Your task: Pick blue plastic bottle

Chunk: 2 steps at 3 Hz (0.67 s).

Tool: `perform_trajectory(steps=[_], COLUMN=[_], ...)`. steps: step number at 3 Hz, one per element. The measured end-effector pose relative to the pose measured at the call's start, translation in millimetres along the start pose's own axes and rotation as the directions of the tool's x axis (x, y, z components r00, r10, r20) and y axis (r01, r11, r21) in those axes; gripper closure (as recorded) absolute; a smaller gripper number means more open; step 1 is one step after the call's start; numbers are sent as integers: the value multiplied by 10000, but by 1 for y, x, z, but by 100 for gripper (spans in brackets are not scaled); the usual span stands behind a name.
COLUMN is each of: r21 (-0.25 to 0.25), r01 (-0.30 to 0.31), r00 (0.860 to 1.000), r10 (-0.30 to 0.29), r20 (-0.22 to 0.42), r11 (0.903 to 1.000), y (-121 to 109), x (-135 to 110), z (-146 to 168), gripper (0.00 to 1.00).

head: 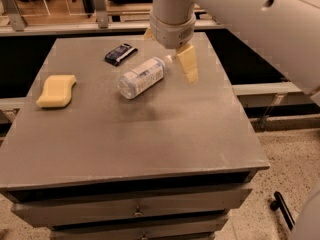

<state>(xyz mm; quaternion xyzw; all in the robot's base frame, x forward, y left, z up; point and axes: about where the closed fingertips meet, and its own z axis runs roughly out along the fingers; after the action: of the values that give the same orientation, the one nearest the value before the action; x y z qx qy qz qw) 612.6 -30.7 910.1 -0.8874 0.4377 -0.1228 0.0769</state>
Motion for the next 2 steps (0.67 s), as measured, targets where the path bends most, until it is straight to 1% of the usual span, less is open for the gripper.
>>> perform_trajectory(steps=[1, 2], r21=[-170, -430], r01=[585, 1162], r00=[9980, 9922], r10=[-581, -1140], r20=[255, 500], r11=[9981, 9923], y=[-11, -18], x=[-17, -43], z=[13, 29], gripper=[0, 0])
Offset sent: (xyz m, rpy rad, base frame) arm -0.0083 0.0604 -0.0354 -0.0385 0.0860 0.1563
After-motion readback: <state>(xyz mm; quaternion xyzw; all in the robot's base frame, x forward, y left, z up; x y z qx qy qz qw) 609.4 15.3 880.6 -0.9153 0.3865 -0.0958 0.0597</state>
